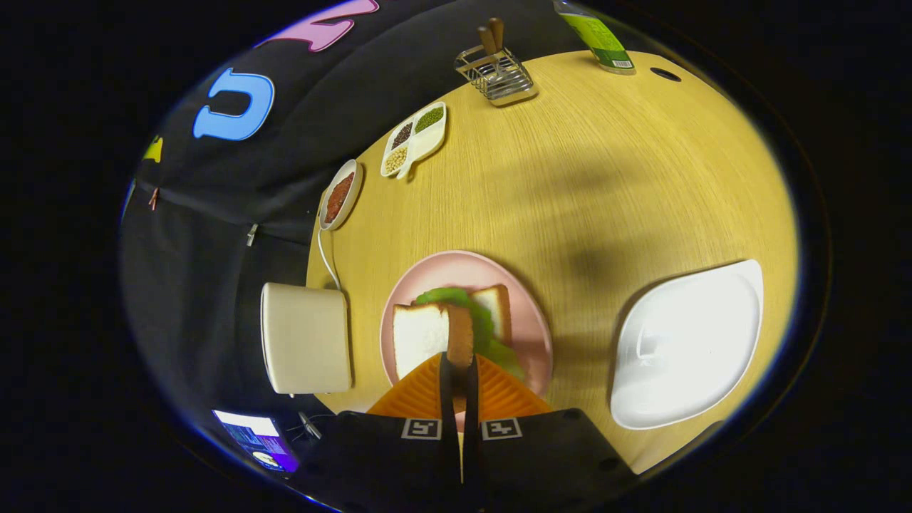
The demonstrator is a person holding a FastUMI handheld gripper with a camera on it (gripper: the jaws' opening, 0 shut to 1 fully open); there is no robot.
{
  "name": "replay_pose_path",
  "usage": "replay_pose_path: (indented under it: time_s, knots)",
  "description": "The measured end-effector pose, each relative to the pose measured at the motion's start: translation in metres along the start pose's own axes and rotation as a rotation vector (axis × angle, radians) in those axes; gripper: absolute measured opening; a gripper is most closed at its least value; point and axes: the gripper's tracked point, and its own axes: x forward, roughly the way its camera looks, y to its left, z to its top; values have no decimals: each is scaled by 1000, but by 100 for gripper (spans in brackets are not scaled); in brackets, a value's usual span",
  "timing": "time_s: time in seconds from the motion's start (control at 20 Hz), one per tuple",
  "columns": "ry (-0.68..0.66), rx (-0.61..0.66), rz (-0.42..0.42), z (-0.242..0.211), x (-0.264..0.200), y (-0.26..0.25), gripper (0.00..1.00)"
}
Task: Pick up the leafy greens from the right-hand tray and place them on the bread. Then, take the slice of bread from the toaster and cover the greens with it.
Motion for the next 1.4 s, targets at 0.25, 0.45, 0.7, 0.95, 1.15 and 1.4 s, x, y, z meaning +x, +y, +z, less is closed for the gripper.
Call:
replay_pose_path:
  time_s: [0.25, 0.45, 0.7, 0.95, 1.15, 1.4]
  knots:
    - [-16, -29, -43, 2, 4, -11, 13]
    - [-9, -63, -128, -4, 3, -31, 29]
    - [-29, -50, -68, -2, -6, -15, 74]
    - [-68, -57, -52, 1, -24, -10, 89]
    - [-256, -144, 60, 27, -65, 22, 89]
    - [-445, -408, 126, 31, -143, 67, 88]
